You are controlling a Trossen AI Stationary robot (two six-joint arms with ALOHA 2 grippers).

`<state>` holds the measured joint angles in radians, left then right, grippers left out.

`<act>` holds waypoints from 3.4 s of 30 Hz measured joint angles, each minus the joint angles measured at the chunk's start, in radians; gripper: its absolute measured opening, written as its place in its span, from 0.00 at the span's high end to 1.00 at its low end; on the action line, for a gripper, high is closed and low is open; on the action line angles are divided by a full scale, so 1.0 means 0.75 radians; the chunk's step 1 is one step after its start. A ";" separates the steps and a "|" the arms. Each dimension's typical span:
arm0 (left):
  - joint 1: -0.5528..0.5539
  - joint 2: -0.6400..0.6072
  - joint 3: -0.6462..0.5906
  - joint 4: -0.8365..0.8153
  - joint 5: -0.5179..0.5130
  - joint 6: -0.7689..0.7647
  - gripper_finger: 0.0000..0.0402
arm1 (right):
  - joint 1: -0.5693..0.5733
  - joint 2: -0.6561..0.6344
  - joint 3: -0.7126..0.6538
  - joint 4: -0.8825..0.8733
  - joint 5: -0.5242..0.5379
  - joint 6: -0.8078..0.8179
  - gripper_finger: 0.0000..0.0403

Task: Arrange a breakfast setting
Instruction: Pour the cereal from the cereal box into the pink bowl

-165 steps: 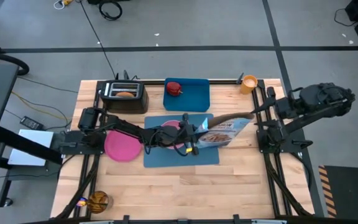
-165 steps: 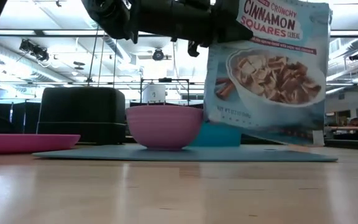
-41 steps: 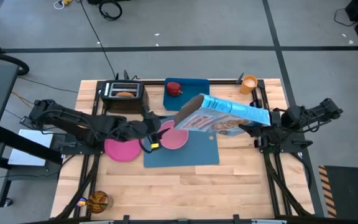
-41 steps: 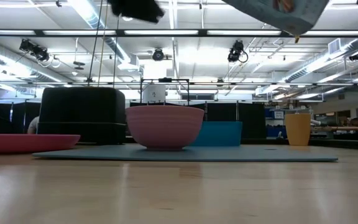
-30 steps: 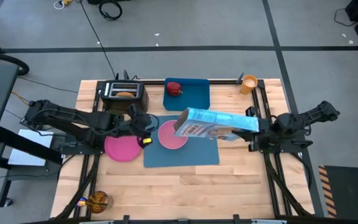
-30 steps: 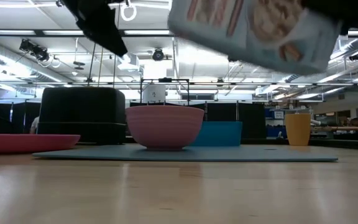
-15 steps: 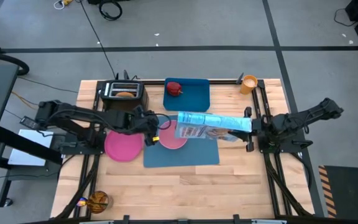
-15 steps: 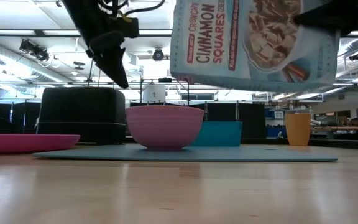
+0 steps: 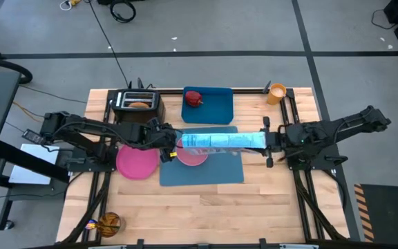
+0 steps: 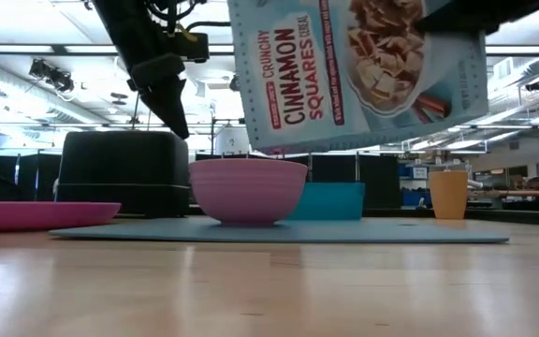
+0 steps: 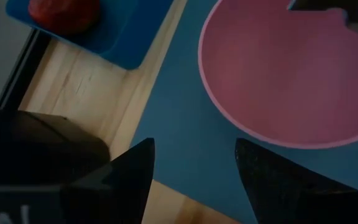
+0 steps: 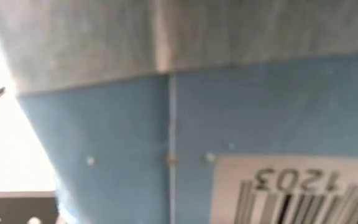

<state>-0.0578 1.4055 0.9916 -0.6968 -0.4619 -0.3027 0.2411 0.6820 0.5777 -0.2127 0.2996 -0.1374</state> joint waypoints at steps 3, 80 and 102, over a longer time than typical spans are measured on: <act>0.000 0.000 0.000 -0.023 0.000 0.001 0.42 | -0.030 0.069 0.064 -0.042 -0.021 -0.023 0.61; -0.007 -0.164 -0.248 0.034 -0.016 -0.207 0.42 | -0.158 0.430 0.587 -0.526 -0.214 -0.204 0.62; 0.086 0.034 -0.357 0.693 0.071 0.069 0.42 | -0.142 0.389 0.587 -0.557 -0.214 -0.160 0.62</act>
<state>0.0065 1.4308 0.7242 -0.1770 -0.4088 -0.2508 0.1345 0.9740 1.0176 -0.6303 0.1393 -0.2578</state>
